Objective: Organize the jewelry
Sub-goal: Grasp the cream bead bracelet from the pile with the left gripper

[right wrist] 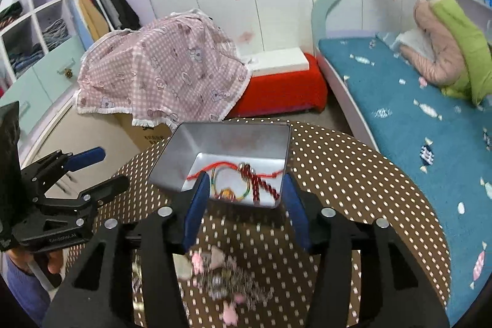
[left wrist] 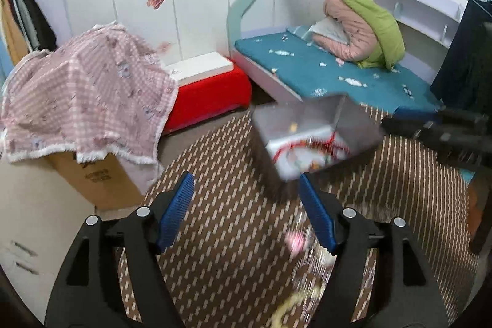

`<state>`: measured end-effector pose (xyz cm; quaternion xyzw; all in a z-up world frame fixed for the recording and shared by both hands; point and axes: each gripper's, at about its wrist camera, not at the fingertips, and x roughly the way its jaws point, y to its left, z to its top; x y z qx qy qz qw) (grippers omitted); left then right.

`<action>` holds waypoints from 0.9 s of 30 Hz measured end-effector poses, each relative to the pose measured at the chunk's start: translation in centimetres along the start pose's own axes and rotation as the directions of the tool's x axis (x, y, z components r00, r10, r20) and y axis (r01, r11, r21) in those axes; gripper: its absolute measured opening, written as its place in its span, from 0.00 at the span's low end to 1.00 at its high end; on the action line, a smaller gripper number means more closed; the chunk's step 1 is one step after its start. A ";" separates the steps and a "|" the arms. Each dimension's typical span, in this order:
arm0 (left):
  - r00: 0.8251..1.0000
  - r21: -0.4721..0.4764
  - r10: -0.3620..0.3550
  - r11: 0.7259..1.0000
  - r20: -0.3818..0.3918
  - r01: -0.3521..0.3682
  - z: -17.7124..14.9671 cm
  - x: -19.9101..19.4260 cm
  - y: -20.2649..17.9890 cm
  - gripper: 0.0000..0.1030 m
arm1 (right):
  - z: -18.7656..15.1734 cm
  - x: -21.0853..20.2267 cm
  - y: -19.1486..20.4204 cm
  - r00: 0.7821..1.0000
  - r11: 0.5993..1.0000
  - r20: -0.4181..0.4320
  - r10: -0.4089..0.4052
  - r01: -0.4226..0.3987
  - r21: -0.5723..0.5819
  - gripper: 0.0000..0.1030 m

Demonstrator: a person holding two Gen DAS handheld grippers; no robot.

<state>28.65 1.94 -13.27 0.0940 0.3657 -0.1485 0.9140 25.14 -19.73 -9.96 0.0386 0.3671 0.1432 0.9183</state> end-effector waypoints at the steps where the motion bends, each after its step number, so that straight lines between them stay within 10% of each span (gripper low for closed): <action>1: 1.000 0.004 0.001 1.000 -0.009 -0.001 -0.7 -0.3 0.1 0.69 | -1.0 -0.6 0.3 1.000 1.000 0.002 -0.009 0.009 -0.020 0.50; 18: 0.986 -0.092 -0.054 0.995 -0.158 0.039 -10.7 -0.3 -1.2 0.64 | -10.8 -2.3 3.0 0.999 0.999 -0.046 -0.015 0.013 -0.031 0.55; 27: 0.991 -0.058 -0.019 0.998 -0.133 0.011 -11.0 -0.5 -1.5 0.20 | -11.3 -2.9 2.5 0.999 1.000 -0.033 -0.020 0.020 -0.007 0.60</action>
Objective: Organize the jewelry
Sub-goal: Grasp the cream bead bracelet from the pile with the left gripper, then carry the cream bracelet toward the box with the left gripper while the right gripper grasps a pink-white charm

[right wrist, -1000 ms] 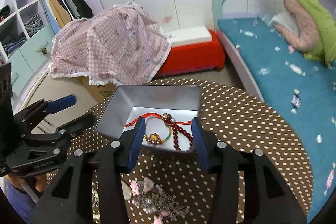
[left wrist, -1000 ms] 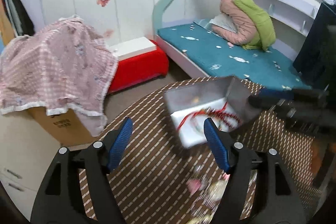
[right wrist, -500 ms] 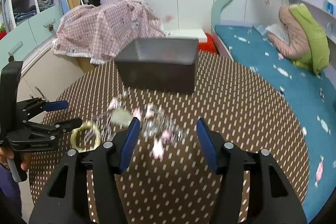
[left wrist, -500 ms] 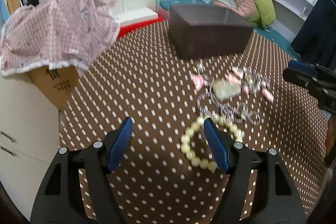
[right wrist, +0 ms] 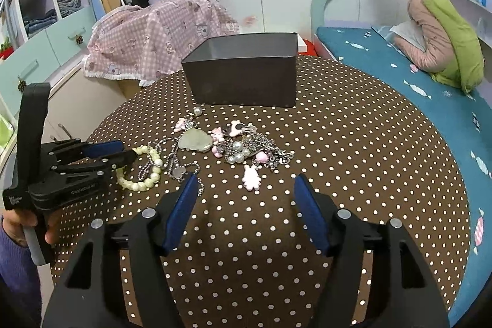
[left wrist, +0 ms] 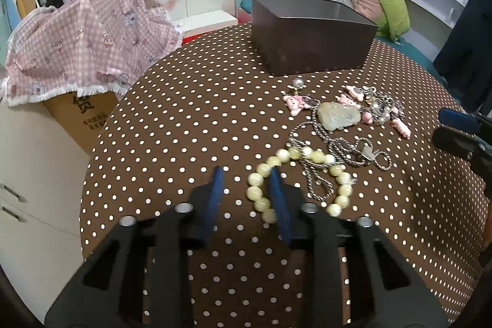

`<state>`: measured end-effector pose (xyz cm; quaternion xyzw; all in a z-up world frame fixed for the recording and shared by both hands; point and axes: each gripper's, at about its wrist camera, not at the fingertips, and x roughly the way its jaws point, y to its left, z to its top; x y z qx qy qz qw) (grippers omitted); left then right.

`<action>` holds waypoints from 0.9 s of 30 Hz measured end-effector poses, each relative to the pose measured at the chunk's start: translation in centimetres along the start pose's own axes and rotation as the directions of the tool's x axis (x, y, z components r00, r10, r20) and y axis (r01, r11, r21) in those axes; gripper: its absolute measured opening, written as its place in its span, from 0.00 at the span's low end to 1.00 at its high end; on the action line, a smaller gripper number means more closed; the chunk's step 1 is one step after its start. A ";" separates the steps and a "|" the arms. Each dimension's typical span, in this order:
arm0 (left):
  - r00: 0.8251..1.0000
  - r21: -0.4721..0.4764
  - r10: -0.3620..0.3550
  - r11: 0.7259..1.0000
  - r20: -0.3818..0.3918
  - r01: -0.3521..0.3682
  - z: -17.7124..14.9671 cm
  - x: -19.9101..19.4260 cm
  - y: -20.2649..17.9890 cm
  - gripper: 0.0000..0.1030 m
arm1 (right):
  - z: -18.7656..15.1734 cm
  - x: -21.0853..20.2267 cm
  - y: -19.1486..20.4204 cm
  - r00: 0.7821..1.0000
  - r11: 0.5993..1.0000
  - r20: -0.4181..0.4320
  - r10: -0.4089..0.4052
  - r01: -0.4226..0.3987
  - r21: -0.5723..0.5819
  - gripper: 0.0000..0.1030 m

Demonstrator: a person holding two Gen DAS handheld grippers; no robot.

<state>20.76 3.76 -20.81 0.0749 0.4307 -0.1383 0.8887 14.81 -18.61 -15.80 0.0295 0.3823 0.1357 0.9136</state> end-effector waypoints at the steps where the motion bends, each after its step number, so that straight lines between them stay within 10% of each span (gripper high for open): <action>1: 1.000 0.005 0.000 1.000 0.002 0.000 0.0 -0.1 -0.1 0.12 | -0.1 0.0 0.0 1.000 1.000 -0.002 -0.001 0.001 0.001 0.60; 17: 0.973 -0.159 -0.167 0.968 0.161 0.192 0.8 -6.8 3.9 0.09 | -0.2 2.0 0.4 0.998 0.998 -0.053 -0.040 0.037 -0.051 0.60; 27: 0.944 -0.152 -0.251 0.946 0.213 0.286 1.9 -9.4 4.4 0.09 | 0.6 4.3 1.3 0.994 0.993 -0.090 -0.063 0.054 -0.104 0.31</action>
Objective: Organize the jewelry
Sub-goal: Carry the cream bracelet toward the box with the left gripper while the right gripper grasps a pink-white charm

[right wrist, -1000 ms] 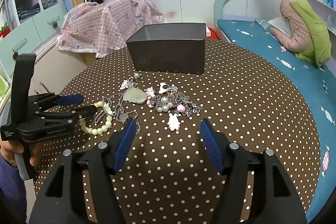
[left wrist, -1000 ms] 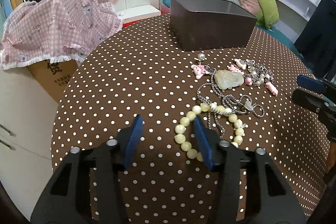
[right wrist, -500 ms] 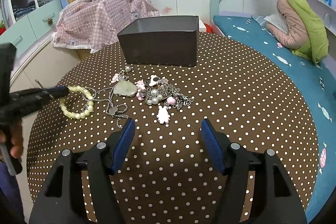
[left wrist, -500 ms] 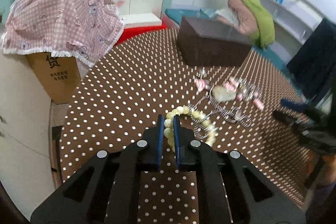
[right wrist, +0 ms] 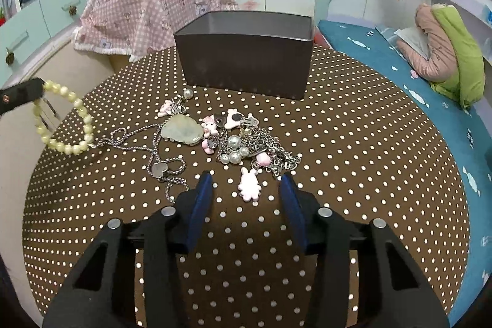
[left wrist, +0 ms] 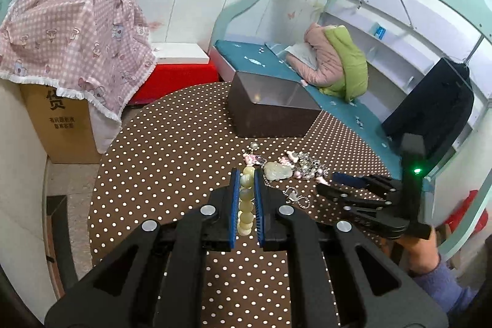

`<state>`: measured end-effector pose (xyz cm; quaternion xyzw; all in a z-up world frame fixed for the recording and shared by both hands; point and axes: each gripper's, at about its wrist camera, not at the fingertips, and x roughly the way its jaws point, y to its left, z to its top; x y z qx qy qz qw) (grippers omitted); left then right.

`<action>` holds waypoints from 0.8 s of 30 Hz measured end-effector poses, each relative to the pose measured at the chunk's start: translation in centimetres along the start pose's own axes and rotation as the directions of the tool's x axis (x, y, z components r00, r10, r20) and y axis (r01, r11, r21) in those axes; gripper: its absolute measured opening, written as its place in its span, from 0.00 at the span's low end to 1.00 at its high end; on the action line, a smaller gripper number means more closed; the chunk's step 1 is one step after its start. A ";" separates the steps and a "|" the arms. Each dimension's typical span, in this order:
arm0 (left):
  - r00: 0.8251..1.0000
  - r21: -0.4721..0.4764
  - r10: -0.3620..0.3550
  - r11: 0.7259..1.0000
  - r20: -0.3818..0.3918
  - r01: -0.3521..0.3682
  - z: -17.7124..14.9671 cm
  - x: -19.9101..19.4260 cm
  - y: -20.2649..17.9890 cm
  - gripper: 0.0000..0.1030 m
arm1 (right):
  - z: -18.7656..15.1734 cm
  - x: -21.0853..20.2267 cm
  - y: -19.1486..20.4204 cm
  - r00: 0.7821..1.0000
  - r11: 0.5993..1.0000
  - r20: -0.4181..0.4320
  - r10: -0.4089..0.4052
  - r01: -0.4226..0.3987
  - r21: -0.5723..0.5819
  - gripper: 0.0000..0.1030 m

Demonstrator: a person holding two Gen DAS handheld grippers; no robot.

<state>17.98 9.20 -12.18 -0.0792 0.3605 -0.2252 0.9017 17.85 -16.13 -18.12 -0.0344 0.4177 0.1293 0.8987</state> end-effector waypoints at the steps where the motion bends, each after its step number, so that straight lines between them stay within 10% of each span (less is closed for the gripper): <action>1: 1.000 0.004 -0.001 1.000 0.001 0.001 0.1 -0.1 -0.1 0.09 | 0.1 0.2 0.0 1.000 1.000 -0.010 -0.006 0.006 -0.004 0.29; 4: 1.000 0.010 -0.007 1.000 0.008 0.006 0.3 -0.2 -0.2 0.09 | 0.2 0.5 0.2 1.000 1.000 -0.023 -0.021 0.021 -0.019 0.15; 24: 0.997 0.106 -0.080 0.991 -0.001 0.079 4.7 2.4 -4.7 0.09 | 3.5 -8.3 -2.1 0.981 0.993 0.161 0.106 -0.113 0.033 0.14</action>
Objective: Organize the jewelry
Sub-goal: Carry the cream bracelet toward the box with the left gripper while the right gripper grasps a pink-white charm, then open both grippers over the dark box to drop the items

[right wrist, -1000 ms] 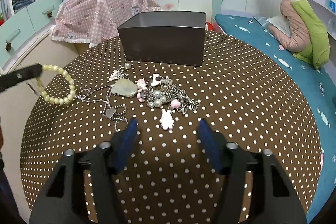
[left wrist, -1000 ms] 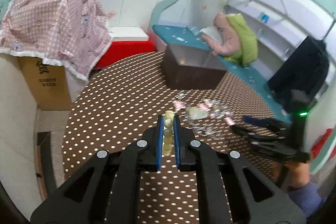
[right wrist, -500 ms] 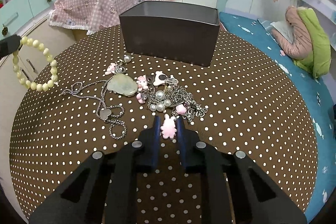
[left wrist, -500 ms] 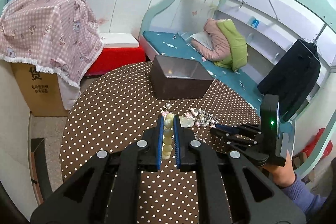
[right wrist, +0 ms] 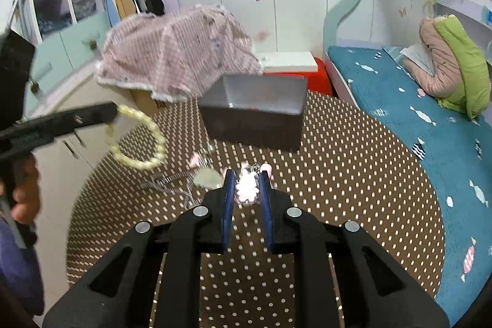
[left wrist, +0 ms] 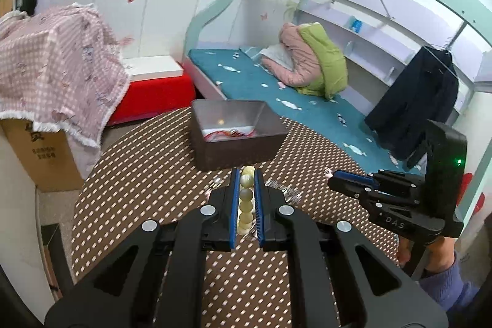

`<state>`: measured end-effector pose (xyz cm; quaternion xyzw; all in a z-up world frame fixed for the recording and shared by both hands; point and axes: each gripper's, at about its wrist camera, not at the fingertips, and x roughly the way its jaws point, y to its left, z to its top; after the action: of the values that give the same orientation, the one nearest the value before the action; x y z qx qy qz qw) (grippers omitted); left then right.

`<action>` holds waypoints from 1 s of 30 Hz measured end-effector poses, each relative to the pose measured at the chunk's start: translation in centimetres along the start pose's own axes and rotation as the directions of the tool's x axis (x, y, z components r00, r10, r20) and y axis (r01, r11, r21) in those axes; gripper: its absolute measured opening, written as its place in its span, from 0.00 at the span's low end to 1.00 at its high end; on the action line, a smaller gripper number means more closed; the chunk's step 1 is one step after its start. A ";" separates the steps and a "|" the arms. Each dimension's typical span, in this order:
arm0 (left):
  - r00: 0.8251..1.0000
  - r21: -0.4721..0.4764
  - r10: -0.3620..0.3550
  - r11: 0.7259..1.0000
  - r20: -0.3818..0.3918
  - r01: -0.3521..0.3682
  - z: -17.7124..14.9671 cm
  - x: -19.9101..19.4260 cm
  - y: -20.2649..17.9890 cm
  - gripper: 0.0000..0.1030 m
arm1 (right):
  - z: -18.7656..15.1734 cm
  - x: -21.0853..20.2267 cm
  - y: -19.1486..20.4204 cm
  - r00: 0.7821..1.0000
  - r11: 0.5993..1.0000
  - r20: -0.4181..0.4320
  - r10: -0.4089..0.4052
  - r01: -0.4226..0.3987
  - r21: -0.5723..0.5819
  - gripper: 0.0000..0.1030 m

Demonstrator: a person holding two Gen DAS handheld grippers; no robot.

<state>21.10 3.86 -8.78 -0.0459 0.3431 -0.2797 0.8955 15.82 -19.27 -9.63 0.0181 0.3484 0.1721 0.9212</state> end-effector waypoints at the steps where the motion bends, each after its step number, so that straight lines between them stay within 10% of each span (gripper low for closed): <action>1: 1.000 0.007 -0.003 1.000 -0.004 0.003 0.6 0.4 -0.3 0.09 | 0.5 -0.1 0.0 1.000 1.000 0.007 0.007 -0.007 0.004 0.14; 15: 0.997 0.045 -0.071 0.996 -0.024 0.072 10.7 8.0 -2.6 0.09 | 7.8 3.9 -2.2 1.000 1.000 0.026 -0.003 0.002 0.028 0.14; 30: 0.968 -0.115 -0.041 0.993 -0.246 0.013 8.6 20.2 3.5 0.09 | 7.9 11.7 -4.2 0.992 0.997 -0.123 -0.002 0.011 0.072 0.14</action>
<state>40.54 -4.94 -15.05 -0.0657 0.4669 -0.2756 0.8377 30.40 -18.71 -11.71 0.0398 0.4104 0.1571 0.8974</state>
